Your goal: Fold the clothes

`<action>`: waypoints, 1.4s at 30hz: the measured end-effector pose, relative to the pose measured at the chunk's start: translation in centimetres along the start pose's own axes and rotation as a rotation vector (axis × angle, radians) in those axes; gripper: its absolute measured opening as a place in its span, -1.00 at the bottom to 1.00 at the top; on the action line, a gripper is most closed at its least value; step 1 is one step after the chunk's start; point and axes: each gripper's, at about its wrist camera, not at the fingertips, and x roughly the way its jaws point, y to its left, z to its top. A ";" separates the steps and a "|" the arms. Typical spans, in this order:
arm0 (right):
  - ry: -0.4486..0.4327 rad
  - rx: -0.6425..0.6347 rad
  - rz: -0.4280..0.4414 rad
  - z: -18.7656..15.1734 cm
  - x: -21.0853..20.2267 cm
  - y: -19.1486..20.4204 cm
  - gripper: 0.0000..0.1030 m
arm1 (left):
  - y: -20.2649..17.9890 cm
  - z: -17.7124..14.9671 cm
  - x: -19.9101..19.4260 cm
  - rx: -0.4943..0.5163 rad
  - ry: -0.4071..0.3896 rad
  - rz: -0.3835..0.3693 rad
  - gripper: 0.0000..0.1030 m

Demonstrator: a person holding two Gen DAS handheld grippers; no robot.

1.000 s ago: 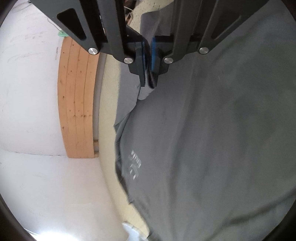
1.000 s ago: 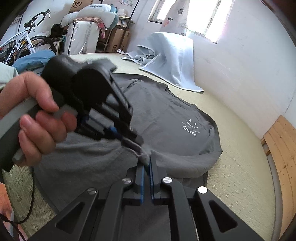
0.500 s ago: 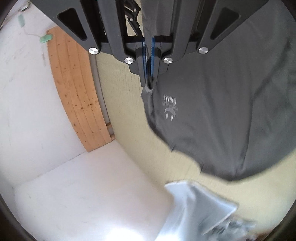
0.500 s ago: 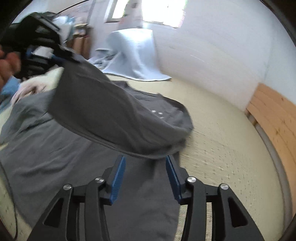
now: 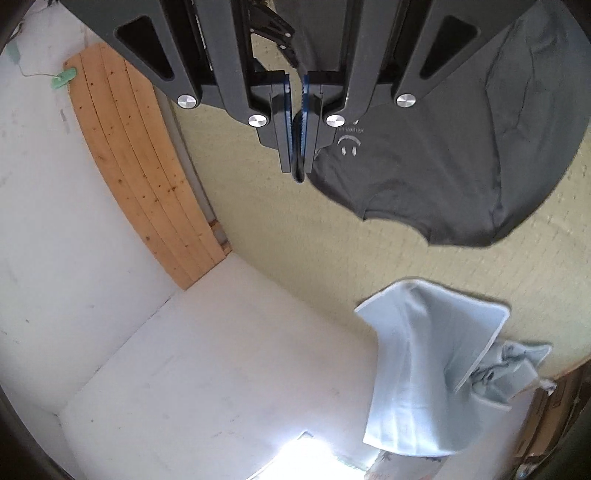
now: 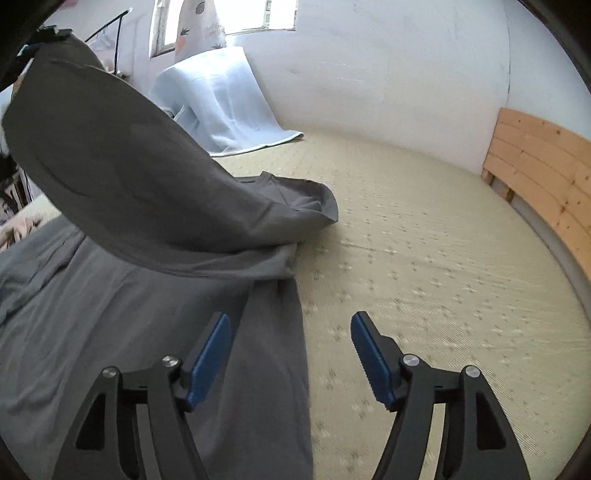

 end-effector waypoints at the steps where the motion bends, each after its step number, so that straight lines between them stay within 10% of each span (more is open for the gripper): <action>1: 0.005 0.007 0.004 0.3 0.9 -0.3 0.40 | -0.3 0.5 -0.1 0.008 -0.006 0.002 -0.96; 23: 0.085 0.028 0.086 3.3 8.9 -0.4 0.37 | 7.9 5.3 -0.2 -0.135 -0.163 0.228 -0.96; 42: 0.106 -0.128 0.114 3.5 8.0 3.5 0.25 | 9.7 6.4 -3.0 -0.162 -0.203 0.214 -0.96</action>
